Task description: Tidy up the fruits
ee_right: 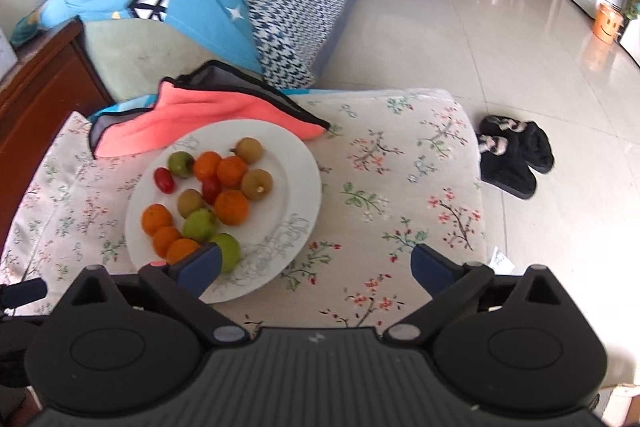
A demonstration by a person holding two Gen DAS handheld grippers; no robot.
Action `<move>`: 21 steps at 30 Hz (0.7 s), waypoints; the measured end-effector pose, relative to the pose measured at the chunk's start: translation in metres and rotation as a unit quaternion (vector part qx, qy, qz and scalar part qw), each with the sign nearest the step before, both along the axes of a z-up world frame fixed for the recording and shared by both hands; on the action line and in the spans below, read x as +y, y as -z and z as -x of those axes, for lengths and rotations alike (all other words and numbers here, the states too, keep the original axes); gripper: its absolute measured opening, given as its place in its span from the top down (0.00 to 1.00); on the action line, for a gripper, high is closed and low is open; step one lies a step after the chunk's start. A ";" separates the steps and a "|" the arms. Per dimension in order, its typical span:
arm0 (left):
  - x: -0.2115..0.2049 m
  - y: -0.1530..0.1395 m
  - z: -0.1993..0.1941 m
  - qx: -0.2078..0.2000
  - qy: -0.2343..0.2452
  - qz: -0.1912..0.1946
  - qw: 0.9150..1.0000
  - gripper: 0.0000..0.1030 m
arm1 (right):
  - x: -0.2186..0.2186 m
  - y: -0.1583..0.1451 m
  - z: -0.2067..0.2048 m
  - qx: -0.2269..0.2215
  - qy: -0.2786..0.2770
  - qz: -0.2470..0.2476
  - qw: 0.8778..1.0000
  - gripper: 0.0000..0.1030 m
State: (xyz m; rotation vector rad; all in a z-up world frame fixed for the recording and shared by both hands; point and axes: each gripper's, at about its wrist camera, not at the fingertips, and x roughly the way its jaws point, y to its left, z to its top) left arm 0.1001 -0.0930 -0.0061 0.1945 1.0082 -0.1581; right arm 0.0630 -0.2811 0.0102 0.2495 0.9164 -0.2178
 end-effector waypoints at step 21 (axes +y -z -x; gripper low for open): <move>0.000 -0.001 -0.012 -0.002 -0.018 -0.005 1.000 0.02 | 0.006 0.011 -0.007 0.033 -0.010 0.029 0.999 0.01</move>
